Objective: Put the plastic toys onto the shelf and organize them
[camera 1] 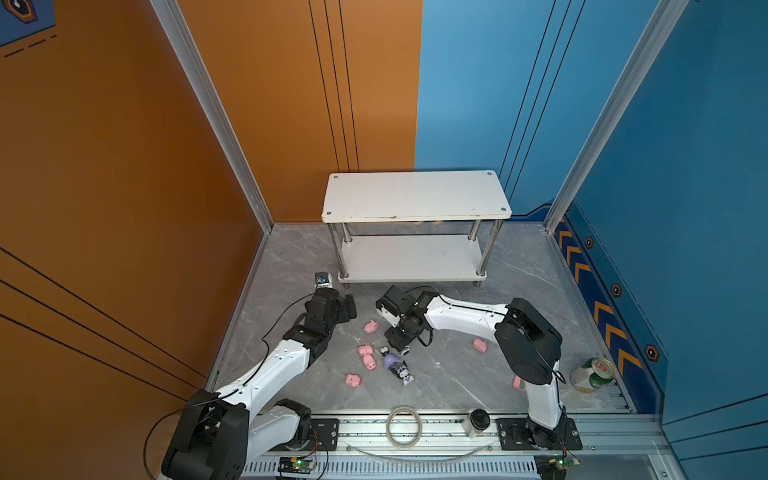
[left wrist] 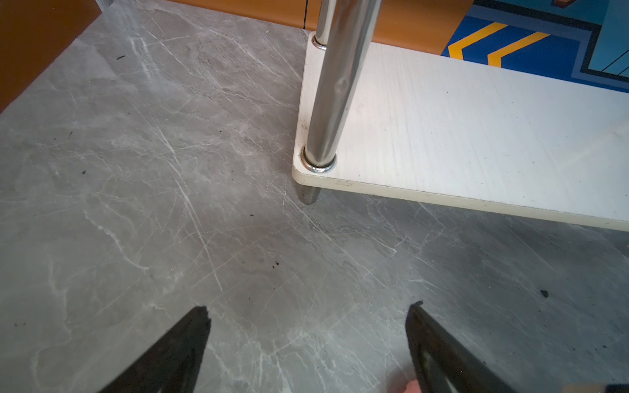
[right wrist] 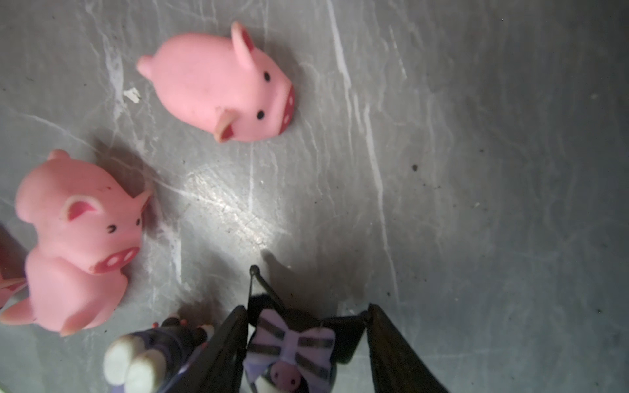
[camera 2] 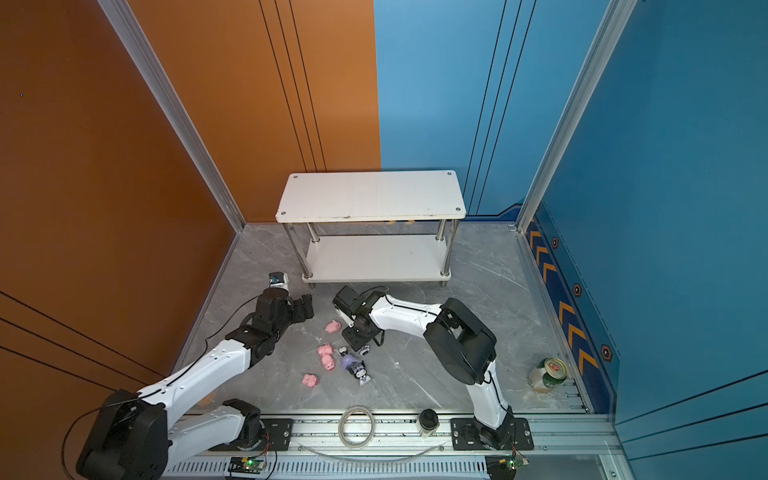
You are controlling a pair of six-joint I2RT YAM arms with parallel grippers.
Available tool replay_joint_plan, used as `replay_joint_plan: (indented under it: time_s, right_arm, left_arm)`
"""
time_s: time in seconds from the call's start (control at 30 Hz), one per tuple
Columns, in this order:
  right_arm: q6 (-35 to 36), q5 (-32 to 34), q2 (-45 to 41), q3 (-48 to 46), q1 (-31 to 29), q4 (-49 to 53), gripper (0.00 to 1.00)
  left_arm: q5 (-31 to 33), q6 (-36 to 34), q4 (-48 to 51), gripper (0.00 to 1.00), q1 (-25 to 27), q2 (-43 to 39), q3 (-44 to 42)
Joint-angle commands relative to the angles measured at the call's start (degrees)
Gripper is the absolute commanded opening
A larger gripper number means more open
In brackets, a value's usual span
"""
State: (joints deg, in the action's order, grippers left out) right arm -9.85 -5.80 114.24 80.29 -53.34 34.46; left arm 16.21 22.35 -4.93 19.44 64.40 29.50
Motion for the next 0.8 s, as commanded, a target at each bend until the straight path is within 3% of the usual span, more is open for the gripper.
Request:
replay_joint_plan:
  time_s: [0.0, 0.1, 0.23, 0.4, 0.57, 0.77]
  right_arm:
    - [0.1, 0.8, 0.9, 0.1, 0.4, 1.1, 0.56]
    - [-0.1, 0.9, 1.5, 0.4, 0.3, 1.0, 0.55]
    - [-0.4, 0.9, 2.2, 1.1, 0.3, 1.1, 0.63]
    - [-0.8, 1.6, 2.4, 1.3, -0.2, 1.3, 0.67]
    - [-0.9, 2.7, 2.8, 1.4, -0.7, 1.2, 0.53]
    - [-1.4, 4.3, 2.2, 1.3, -0.4, 0.9, 0.45]
  left_arm:
    - [-0.5, 0.0, 0.5, 0.92, -0.5, -0.8, 1.3]
    - [-0.3, -0.1, 0.4, 0.92, -0.4, -0.5, 1.2]
    - [-0.6, 0.0, 0.3, 0.92, -0.4, -0.3, 1.4]
    - [-0.2, -0.1, 0.2, 0.92, -0.5, 0.1, 1.2]
    - [-0.1, -0.2, -0.2, 0.92, -0.5, 0.4, 1.1]
    - [-0.1, -0.4, -0.2, 0.92, -0.6, 0.1, 0.9]
